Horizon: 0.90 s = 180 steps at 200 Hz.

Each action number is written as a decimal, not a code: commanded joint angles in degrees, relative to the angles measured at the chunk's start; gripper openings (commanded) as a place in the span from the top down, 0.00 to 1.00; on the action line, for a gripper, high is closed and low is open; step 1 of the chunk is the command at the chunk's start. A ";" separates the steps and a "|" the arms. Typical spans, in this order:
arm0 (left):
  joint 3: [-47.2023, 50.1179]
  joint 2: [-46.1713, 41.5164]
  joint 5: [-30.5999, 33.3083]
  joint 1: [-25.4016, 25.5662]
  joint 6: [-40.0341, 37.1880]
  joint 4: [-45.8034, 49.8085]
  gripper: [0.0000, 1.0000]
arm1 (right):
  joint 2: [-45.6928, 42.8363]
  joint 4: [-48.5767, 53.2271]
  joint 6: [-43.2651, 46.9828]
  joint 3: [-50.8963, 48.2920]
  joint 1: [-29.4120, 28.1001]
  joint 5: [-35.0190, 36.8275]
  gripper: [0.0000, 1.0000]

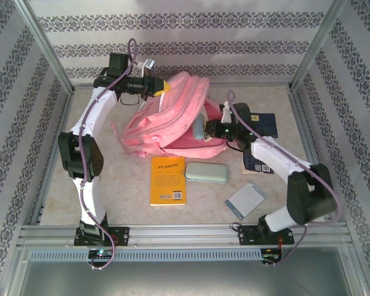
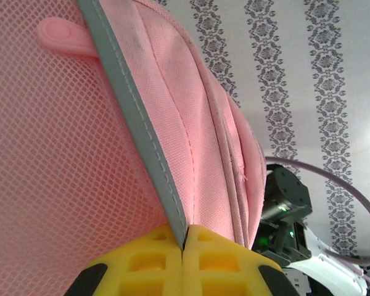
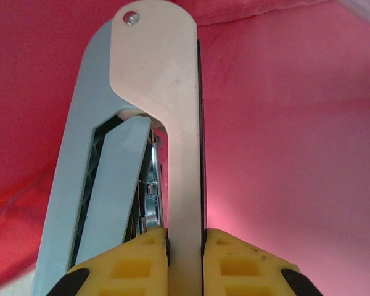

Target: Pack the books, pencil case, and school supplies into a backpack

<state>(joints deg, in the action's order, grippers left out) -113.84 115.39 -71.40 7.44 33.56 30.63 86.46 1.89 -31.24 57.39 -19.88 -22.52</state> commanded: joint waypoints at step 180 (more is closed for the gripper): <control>1.34 -6.15 -8.72 1.26 0.89 -10.52 1.00 | 42.00 10.60 -12.62 48.84 -10.44 8.49 0.74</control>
<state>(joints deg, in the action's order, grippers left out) -110.74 113.62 -73.25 7.42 34.50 26.65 125.27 11.88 -40.01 102.65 -28.40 -16.60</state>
